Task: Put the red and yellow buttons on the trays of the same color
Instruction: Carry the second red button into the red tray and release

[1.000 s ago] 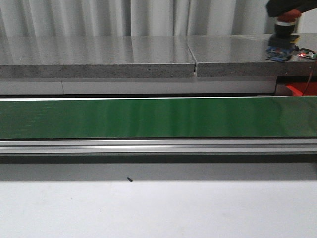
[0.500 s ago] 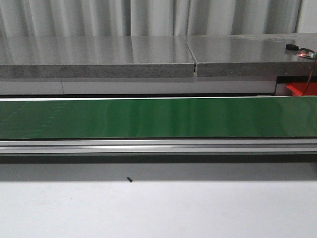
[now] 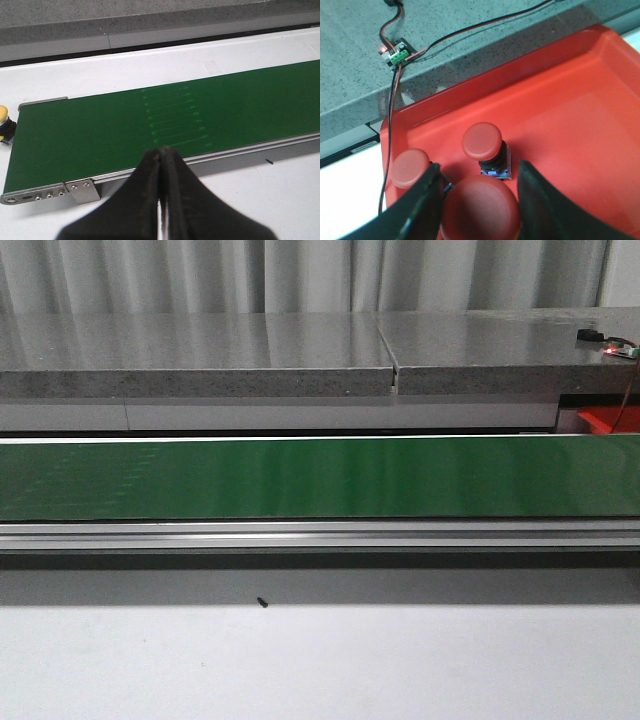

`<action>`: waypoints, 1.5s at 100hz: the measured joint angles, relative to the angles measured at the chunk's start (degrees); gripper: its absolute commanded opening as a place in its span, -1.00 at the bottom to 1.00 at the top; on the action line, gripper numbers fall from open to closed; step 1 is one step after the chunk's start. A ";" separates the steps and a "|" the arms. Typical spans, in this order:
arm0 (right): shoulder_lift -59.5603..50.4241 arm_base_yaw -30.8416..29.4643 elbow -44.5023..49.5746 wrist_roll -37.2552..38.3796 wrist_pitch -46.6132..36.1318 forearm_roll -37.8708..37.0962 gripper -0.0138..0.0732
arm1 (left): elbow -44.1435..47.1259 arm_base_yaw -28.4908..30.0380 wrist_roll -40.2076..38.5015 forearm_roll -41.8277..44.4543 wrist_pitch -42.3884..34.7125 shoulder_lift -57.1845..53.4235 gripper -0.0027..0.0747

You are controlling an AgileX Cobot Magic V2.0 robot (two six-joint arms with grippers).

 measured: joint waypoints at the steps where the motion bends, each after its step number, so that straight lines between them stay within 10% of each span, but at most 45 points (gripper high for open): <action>1: 0.20 0.00 -0.27 0.00 0.14 0.00 -0.26 | 0.00 0.00 0.00 0.00 0.00 0.00 -0.98; 55: 11.52 0.00 -4.10 0.00 0.29 3.45 -0.24 | 0.00 0.00 0.00 0.00 0.00 0.00 -0.98; 85: 12.14 0.00 -4.98 0.13 1.69 3.57 0.54 | 0.00 0.00 0.00 0.00 0.00 0.00 -0.98; 118: 8.67 0.00 -5.33 -0.01 2.70 3.55 0.28 | 0.00 0.00 0.00 0.00 0.00 0.00 -0.98; 150: -2.40 0.26 -3.42 -0.23 4.17 -1.00 -0.85 | 0.00 0.00 0.00 0.00 0.00 0.00 -0.98</action>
